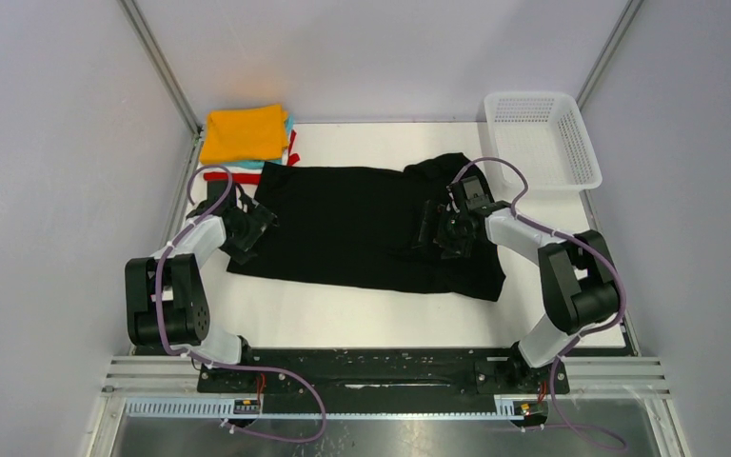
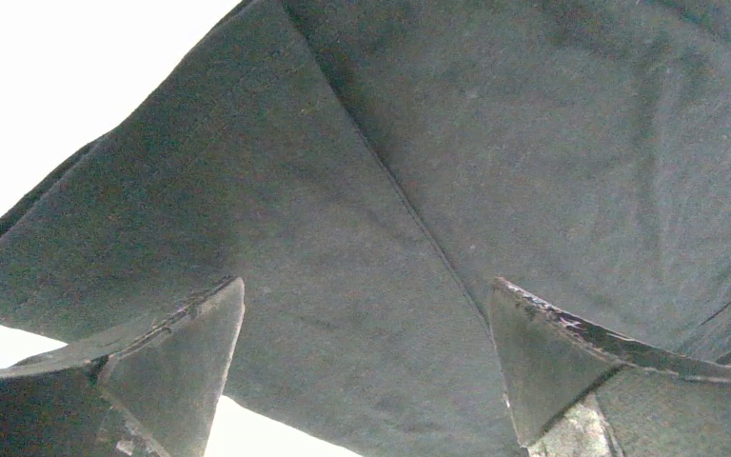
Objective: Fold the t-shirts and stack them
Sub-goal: Fold the flattened tshirt in 1/3 of the way
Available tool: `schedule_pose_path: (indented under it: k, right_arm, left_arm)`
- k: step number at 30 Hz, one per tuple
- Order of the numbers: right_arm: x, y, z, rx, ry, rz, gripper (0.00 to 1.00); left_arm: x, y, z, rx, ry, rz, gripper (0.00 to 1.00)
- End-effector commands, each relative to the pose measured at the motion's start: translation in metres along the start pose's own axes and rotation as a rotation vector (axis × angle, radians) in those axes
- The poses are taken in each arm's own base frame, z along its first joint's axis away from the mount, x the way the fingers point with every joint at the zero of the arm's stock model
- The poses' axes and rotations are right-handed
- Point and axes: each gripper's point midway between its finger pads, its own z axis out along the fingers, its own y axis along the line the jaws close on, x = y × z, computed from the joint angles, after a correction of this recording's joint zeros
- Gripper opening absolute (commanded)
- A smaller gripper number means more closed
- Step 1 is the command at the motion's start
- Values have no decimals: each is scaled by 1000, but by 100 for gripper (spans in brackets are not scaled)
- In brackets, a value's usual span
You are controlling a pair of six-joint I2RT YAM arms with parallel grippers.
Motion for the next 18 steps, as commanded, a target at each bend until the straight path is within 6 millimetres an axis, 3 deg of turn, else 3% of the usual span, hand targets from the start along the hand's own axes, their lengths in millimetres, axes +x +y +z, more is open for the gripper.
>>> schedule_pose_path:
  k: [1, 5, 9, 12, 15, 18]
  right_arm:
    - [-18, 23, 8, -52, -34, 11, 99]
    - [-46, 46, 19, -123, -111, 62, 99]
    - [-99, 93, 23, -292, -248, 136, 99]
    - [-136, 130, 15, -421, -339, 149, 100]
    - [-149, 145, 6, -456, -357, 139, 100]
    - [-138, 134, -5, -398, -354, 71, 99]
  left_arm:
    - [-9, -13, -8, 56, -36, 27, 99]
    - [-9, -13, -12, 63, -42, 25, 99]
    - [-8, -14, -16, 69, -47, 24, 99]
    - [-9, -14, -20, 66, -50, 31, 99]
    - [-12, -15, -26, 64, -62, 42, 99]
    - [-14, -20, -30, 85, -67, 48, 99]
